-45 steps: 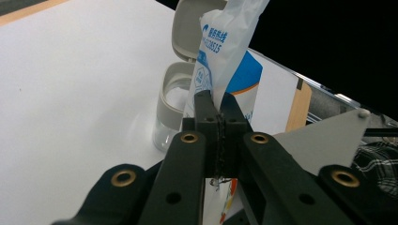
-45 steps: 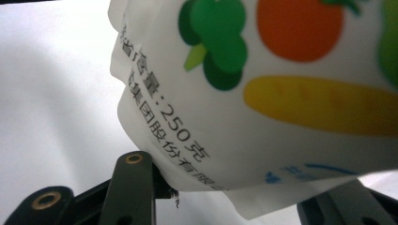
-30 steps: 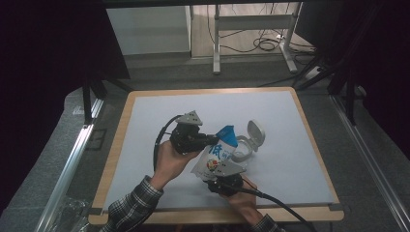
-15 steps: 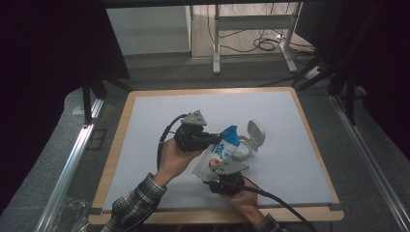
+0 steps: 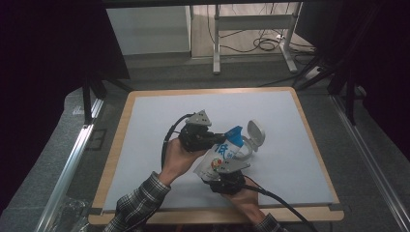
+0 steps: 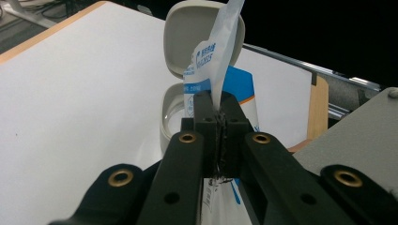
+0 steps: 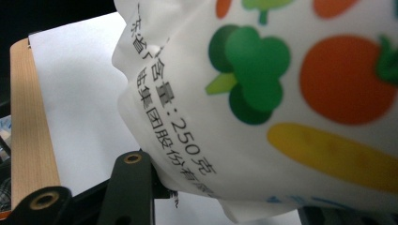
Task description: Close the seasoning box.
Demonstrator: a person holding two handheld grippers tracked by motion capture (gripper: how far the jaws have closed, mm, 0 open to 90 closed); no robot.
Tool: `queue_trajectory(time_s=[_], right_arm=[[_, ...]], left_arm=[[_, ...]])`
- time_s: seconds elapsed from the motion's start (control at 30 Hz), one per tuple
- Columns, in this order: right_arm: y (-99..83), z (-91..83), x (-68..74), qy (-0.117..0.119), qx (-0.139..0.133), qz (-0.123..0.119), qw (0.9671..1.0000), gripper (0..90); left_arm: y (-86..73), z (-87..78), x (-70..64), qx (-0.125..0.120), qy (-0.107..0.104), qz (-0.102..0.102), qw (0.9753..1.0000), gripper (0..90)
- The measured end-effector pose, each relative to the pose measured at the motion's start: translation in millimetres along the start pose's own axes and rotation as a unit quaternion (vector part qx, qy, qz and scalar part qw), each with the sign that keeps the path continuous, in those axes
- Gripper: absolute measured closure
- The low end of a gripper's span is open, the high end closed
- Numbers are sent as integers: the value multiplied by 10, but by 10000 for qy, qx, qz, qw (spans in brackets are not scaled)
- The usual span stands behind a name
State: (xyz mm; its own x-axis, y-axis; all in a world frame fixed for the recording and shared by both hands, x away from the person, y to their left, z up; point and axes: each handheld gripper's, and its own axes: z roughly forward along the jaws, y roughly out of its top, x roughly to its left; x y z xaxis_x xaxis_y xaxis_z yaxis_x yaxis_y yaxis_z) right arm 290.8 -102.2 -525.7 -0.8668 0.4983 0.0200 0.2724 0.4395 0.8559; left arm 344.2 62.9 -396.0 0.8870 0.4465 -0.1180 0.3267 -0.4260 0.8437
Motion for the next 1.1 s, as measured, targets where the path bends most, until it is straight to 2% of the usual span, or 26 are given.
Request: queue_trajectory(time_s=[0.27, 0.67, 1.1], right_arm=[[12, 10, -22, 130, 63, 41, 9999, 545], [67, -1, -36, 272, -28, 20, 9996, 549], [102, -9, -54, 441, -91, 62, 9990, 550]], left_arm=[[27, 69, -3, 68, 23, 24, 10000, 884], [105, 119, -8, 127, 88, 105, 9998, 885], [144, 170, 16, 145, 98, 98, 9998, 885]])
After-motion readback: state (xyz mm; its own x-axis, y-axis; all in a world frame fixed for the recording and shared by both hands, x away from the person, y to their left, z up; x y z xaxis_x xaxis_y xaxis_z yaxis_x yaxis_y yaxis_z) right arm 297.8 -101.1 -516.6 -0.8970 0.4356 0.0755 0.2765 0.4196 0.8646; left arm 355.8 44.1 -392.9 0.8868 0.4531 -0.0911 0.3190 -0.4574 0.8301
